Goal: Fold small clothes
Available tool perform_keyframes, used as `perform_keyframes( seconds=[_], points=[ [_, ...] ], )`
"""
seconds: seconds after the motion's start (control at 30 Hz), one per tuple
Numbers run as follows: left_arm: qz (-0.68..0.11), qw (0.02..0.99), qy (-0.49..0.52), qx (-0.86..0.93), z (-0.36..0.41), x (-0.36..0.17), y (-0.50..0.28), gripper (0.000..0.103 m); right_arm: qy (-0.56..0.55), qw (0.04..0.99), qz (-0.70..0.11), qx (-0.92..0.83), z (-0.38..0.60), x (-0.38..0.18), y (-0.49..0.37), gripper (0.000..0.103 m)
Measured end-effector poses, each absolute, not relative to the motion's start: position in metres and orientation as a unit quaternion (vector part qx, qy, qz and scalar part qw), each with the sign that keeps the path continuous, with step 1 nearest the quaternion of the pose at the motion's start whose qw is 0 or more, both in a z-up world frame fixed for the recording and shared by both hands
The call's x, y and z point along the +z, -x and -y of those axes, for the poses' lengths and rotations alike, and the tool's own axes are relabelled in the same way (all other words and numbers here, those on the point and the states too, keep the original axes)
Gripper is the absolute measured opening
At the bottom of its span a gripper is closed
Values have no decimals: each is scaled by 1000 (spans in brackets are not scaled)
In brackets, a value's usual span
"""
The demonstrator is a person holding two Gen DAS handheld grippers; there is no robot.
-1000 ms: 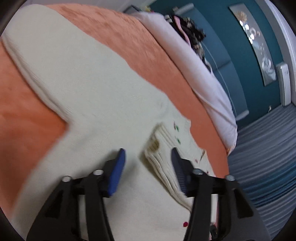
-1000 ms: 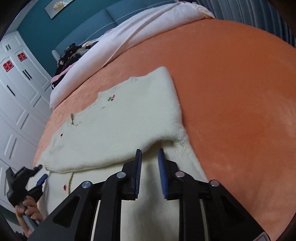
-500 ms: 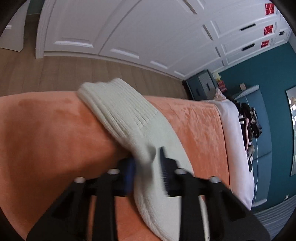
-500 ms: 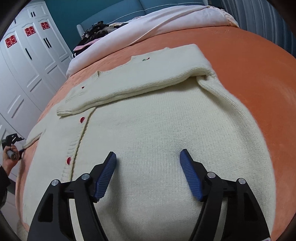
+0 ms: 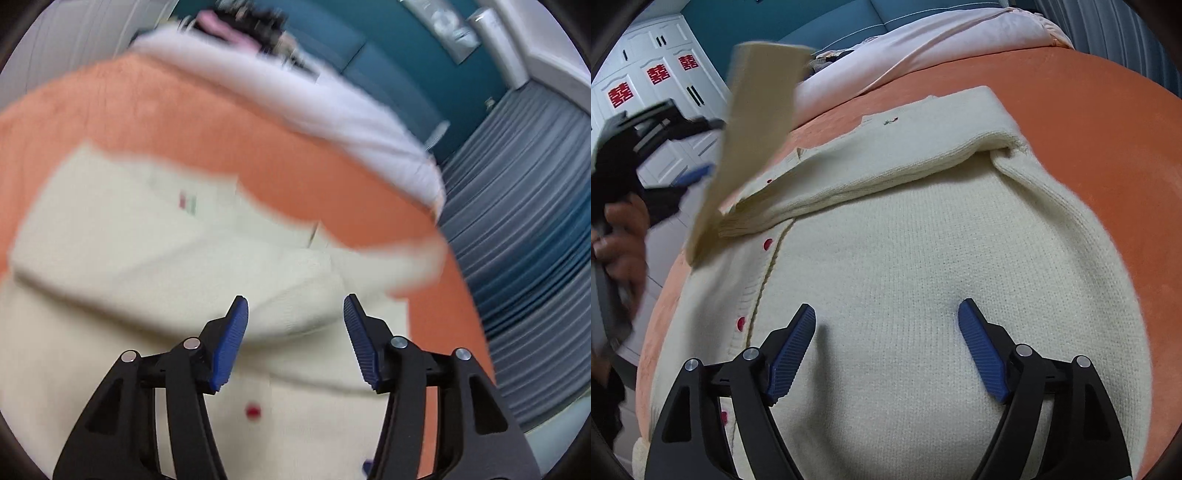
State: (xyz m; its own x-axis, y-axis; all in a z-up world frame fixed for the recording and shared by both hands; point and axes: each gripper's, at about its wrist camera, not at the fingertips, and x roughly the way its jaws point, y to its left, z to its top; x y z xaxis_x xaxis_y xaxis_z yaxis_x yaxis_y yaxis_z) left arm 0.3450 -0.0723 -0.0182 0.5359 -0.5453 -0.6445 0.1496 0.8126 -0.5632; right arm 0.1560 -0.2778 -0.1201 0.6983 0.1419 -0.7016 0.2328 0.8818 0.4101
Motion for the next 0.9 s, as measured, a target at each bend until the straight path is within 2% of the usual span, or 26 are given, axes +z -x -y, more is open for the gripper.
perform_keyframes(
  seconds=[0.13, 0.2, 0.23, 0.43, 0.53, 0.57, 0.6, 0.63, 0.67, 0.7, 0.83, 0.9],
  points=[
    [-451, 824, 301, -165, 33, -48, -327, 58, -270, 882, -386, -27, 288, -105, -156, 75],
    [-428, 834, 327, -124, -3, -46, -327, 73, -294, 885, -358, -31, 301, -88, -156, 76],
    [-418, 838, 335, -102, -22, -45, -330, 76, -307, 886, -346, -33, 310, -79, -162, 77],
    [-420, 808, 413, -10, -107, -66, -363, 76, -312, 882, -348, -55, 338, -64, -247, 77],
    [-418, 790, 448, 1, -137, -84, -357, 76, -282, 870, -400, -60, 330, -85, -299, 76],
    [-416, 786, 457, 3, -138, -87, -360, 73, -277, 861, -421, -64, 326, -98, -312, 73],
    [-416, 788, 453, 8, -141, -90, -356, 61, -264, 859, -430, -79, 320, -105, -320, 59],
    [-420, 792, 443, 10, -137, -87, -360, 53, -242, 867, -424, -93, 315, -104, -324, 14],
    [-419, 795, 438, 2, -142, -84, -356, 35, -231, 872, -423, -78, 310, -97, -330, 10],
    [-405, 801, 441, -22, -144, -78, -355, 9, -245, 876, -410, -62, 311, -84, -331, 10],
    [-368, 840, 396, -43, -147, -57, -356, 9, -286, 916, -281, -26, 327, -12, -304, 8],
    [-398, 835, 378, -42, -138, -76, -361, 10, -285, 914, -287, -37, 338, -21, -303, 8]
  ],
)
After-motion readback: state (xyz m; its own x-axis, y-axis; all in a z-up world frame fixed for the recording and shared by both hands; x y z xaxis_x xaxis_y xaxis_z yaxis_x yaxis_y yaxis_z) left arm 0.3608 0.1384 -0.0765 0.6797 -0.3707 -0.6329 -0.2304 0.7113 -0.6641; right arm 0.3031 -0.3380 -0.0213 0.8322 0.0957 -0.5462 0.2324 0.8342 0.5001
